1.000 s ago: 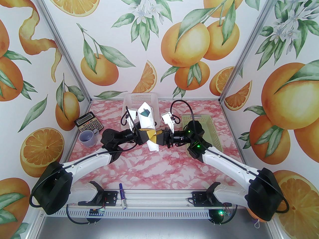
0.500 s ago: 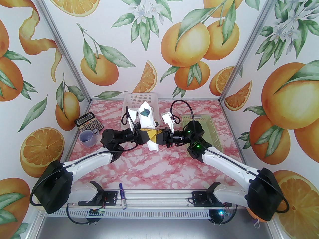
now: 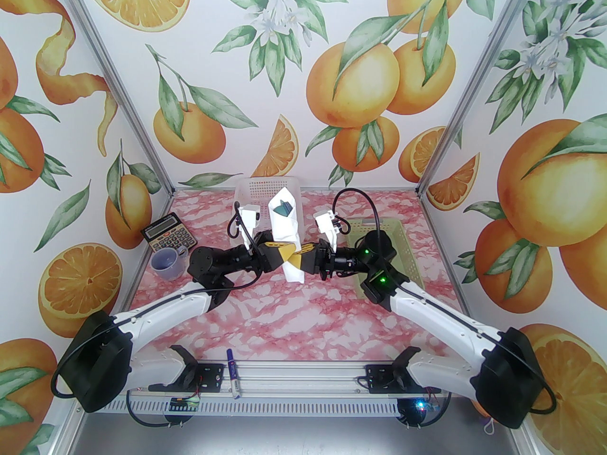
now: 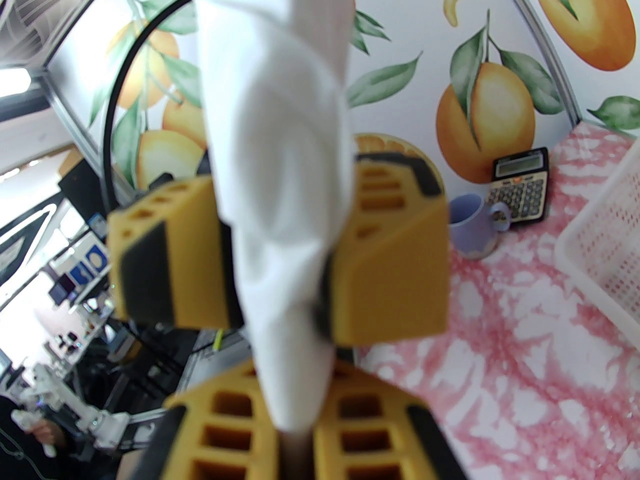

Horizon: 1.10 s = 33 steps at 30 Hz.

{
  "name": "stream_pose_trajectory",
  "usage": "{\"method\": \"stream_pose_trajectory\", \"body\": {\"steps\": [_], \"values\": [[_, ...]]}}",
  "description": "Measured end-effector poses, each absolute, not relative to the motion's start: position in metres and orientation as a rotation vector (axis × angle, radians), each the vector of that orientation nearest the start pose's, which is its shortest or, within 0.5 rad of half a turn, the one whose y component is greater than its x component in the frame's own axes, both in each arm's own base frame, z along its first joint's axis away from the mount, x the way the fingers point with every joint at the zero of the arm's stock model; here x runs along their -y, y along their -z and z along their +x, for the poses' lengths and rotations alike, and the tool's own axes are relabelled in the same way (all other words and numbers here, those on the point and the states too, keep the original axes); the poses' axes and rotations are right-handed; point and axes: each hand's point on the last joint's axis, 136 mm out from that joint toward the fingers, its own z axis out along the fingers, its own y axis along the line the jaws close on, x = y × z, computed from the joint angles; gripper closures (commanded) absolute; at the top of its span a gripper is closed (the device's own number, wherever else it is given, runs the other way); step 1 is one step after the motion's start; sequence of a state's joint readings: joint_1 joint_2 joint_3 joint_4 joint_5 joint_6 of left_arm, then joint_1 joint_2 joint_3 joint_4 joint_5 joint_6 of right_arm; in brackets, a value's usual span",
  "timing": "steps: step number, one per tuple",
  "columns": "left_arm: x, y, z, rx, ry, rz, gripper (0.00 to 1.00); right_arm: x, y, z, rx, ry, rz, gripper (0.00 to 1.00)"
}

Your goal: Place the utensils on the paper napkin and roll it up

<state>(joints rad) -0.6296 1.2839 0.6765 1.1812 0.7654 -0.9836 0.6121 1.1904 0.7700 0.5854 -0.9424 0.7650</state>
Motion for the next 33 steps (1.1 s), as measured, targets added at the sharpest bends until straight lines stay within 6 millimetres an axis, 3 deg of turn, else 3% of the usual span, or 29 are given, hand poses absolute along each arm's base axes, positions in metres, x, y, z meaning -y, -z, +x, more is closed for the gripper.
{"method": "stream_pose_trajectory", "body": {"steps": [5,14,20,25,28,33], "values": [[0.3,-0.383,0.214,-1.238,1.76,0.597,0.72,-0.307,-0.344,0.2,-1.557,-1.705,-0.787,1.0],[0.299,-0.378,0.221,-1.263,1.742,0.569,0.92,-0.302,-0.342,0.202,-1.563,-1.679,-0.786,1.0],[0.301,-0.369,0.224,-1.31,1.736,0.563,1.0,-0.295,-0.332,0.204,-1.616,-1.657,-0.765,0.69],[0.291,-0.375,0.227,-1.298,1.659,0.557,1.0,-0.267,-0.329,0.211,-1.673,-1.559,-0.699,0.4],[0.29,-0.375,0.226,-1.304,1.623,0.563,1.0,-0.258,-0.333,0.204,-1.692,-1.506,-0.711,0.33],[0.292,-0.366,0.231,-1.347,1.596,0.562,1.0,-0.255,-0.341,0.205,-1.731,-1.436,-0.716,0.34]]}}
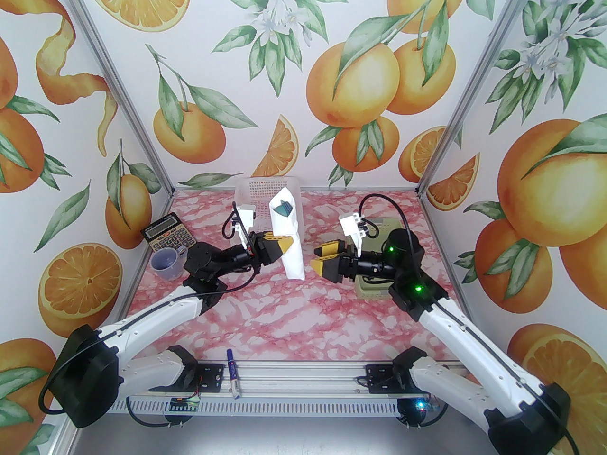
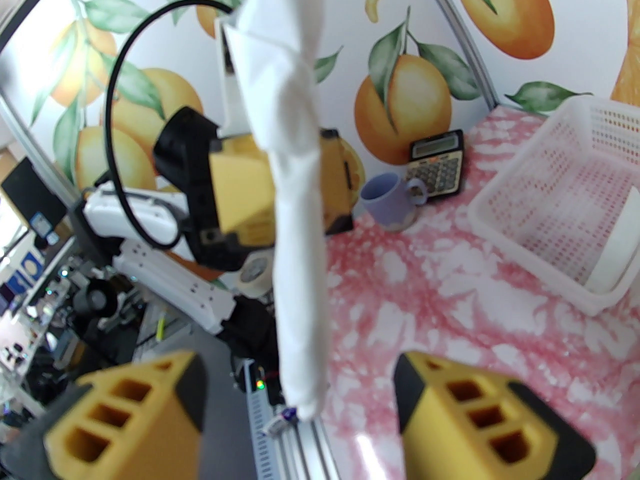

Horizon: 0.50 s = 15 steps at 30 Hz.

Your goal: Place the utensils on the paper napkin and roll it up

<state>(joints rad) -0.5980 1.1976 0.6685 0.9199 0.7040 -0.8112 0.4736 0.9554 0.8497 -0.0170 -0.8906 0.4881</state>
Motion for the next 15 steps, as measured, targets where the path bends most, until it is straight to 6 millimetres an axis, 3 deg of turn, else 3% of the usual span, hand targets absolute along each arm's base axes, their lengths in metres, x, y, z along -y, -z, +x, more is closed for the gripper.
{"method": "stream_pose_trajectory", "body": {"steps": [6,15], "values": [[0.293,-0.358,0.234,-1.383,1.585,0.553,1.0,-0.269,-0.342,0.199,-1.776,-1.378,-0.761,0.37],[0.296,-0.358,0.232,-1.382,1.582,0.559,1.0,-0.292,-0.324,0.215,-1.852,-1.332,-0.788,0.4]]}}
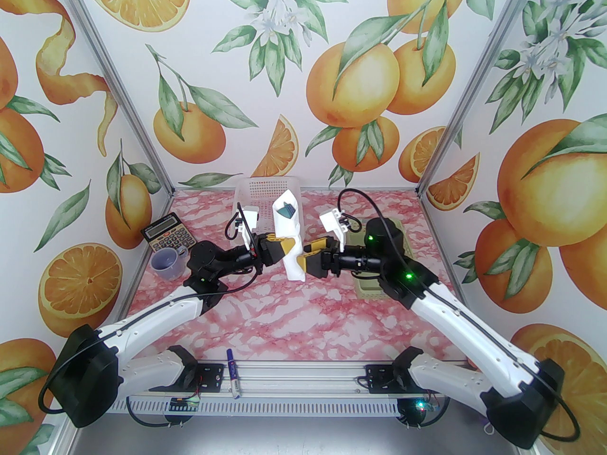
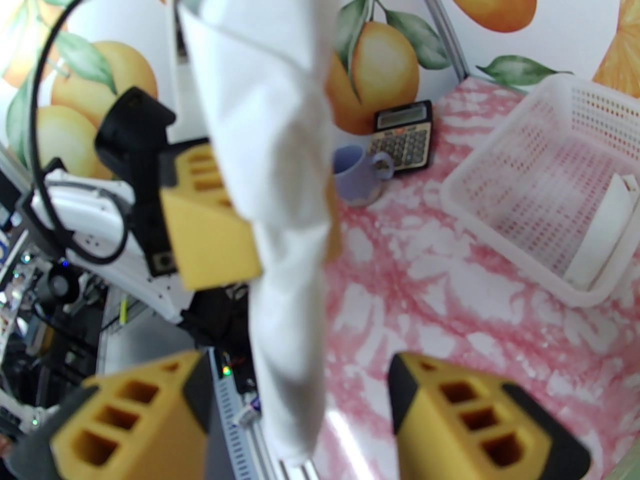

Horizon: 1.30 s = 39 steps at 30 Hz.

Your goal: Place the utensils on the paper napkin and roll it up

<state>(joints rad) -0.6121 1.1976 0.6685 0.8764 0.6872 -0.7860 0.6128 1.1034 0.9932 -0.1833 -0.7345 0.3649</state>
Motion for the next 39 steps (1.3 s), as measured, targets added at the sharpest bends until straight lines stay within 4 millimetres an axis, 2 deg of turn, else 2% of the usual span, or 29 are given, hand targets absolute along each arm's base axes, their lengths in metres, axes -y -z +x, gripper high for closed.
{"method": "stream_pose_trajectory", "body": {"steps": [5,10,18,20,22,24,31,34,35,36,39], "values": [[0.297,-0.357,0.233,-1.387,1.579,0.554,1.0,-0.305,-0.317,0.211,-1.864,-1.356,-0.821,0.5],[0.297,-0.355,0.233,-1.397,1.578,0.553,1.0,-0.311,-0.322,0.212,-1.836,-1.372,-0.822,0.6],[0.298,-0.356,0.232,-1.396,1.582,0.555,1.0,-0.312,-0.325,0.216,-1.833,-1.388,-0.793,0.93],[0.298,-0.355,0.233,-1.4,1.583,0.553,1.0,-0.312,-0.324,0.216,-1.836,-1.389,-0.787,0.99],[0.298,-0.354,0.233,-1.406,1.582,0.55,1.0,-0.311,-0.323,0.217,-1.841,-1.388,-0.78,1.0],[0.298,-0.353,0.234,-1.413,1.582,0.548,0.93,-0.311,-0.322,0.218,-1.839,-1.387,-0.78,1.0],[0.293,-0.351,0.239,-1.44,1.592,0.525,0.48,-0.313,-0.315,0.215,-1.85,-1.401,-0.786,1.0],[0.291,-0.353,0.241,-1.439,1.596,0.517,0.41,-0.313,-0.313,0.213,-1.855,-1.411,-0.788,1.0],[0.291,-0.354,0.242,-1.441,1.599,0.51,0.36,-0.313,-0.313,0.213,-1.854,-1.416,-0.789,1.0],[0.291,-0.354,0.241,-1.441,1.606,0.513,0.24,-0.313,-0.314,0.213,-1.851,-1.417,-0.789,1.0],[0.294,-0.359,0.241,-1.419,1.644,0.519,0.13,-0.315,-0.315,0.21,-1.84,-1.437,-0.797,1.0]]}}
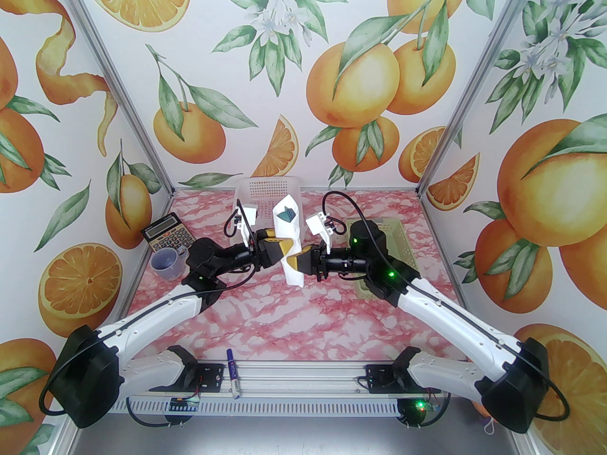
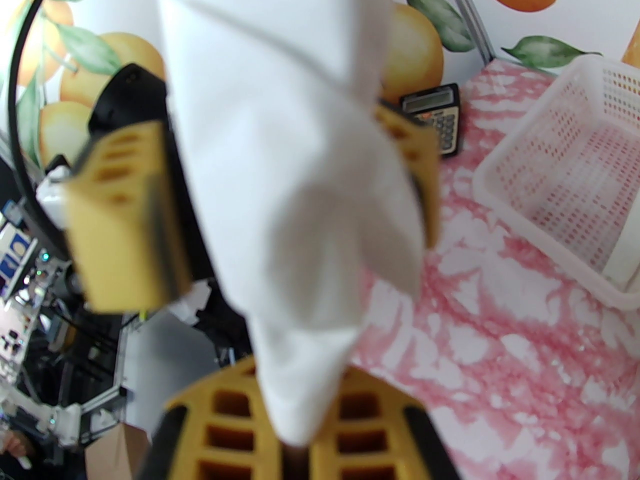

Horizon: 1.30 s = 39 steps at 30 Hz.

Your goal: Place the utensils on the paper napkin and roll it up

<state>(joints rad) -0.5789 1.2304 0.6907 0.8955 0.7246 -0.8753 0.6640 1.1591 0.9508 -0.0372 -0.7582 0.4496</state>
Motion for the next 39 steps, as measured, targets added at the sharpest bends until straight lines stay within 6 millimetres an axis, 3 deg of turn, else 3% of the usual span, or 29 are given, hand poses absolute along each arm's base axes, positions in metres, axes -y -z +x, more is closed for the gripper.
{"method": "stream_pose_trajectory", "body": {"steps": [3,7,10,18,24,36,38,39], "values": [[0.299,-0.354,0.246,-1.429,1.688,0.511,0.07,-0.318,-0.315,0.206,-1.832,-1.457,-0.81,1.0],[0.305,-0.346,0.247,-1.444,1.722,0.512,0.1,-0.322,-0.313,0.206,-1.829,-1.471,-0.818,1.0],[0.309,-0.348,0.243,-1.437,1.744,0.526,0.2,-0.323,-0.31,0.207,-1.841,-1.476,-0.816,1.0],[0.309,-0.356,0.238,-1.394,1.76,0.552,0.59,-0.323,-0.304,0.208,-1.853,-1.477,-0.811,1.0],[0.305,-0.359,0.24,-1.387,1.759,0.541,0.77,-0.321,-0.302,0.207,-1.847,-1.478,-0.806,1.0],[0.303,-0.359,0.238,-1.386,1.741,0.56,0.89,-0.319,-0.304,0.202,-1.83,-1.499,-0.808,1.0],[0.303,-0.358,0.238,-1.396,1.738,0.558,0.89,-0.319,-0.302,0.202,-1.834,-1.499,-0.807,1.0],[0.304,-0.357,0.238,-1.402,1.737,0.558,0.82,-0.318,-0.302,0.202,-1.835,-1.499,-0.807,1.0]]}}
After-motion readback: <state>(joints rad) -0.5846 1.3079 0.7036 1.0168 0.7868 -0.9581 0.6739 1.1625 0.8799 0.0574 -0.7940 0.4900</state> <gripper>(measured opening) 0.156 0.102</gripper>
